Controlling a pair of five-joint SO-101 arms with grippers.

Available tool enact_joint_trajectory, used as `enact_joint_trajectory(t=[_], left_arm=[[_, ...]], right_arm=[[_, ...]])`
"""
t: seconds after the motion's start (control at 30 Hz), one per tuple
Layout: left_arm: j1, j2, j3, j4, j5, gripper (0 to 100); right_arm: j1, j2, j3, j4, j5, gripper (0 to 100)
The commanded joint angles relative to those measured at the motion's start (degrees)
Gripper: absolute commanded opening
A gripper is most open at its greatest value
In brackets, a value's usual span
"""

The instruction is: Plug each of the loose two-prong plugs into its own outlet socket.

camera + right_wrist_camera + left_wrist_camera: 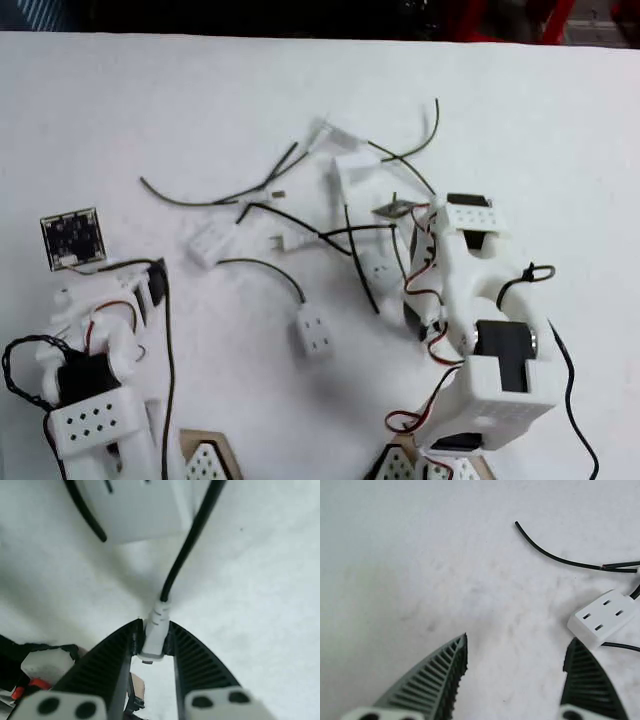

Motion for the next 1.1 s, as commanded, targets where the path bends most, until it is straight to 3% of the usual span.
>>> enact_joint_trajectory(t=[0.0, 0.1, 0.23, 0.43, 0.63, 0.9, 1.07], left_arm=[[-0.3, -0.5, -0.3, -1.2, -0.8, 31], [0.0, -0.5, -0.3, -1.2, -0.8, 31], [0.0, -0.5, -0.6, -1.2, -0.8, 31], [0.8, -0.3, -5.6, 1.4, -2.5, 31], [8.7, -0.4, -12.7, 9.5, -5.3, 31], [16.4, -0.5, -16.4, 9.7, -4.7, 31], [18.7, -0.5, -16.4, 9.4, -4.8, 28]], right_arm=[[2.1, -8.5, -4.5, 3.1, -0.4, 1.7], [4.1, -16.2, -4.3, 2.7, -1.2, 1.7], [5.1, -24.6, -4.3, 2.5, -8.9, 1.7], [1.6, -33.3, -0.3, -0.8, -18.5, 1.7], [-9.8, -41.0, 6.3, -6.6, -40.9, 1.7], [-27.4, -56.7, 16.4, -15.5, -41.1, 1.7], [-30.6, -65.8, 28.3, -30.1, -41.1, 1.7]])
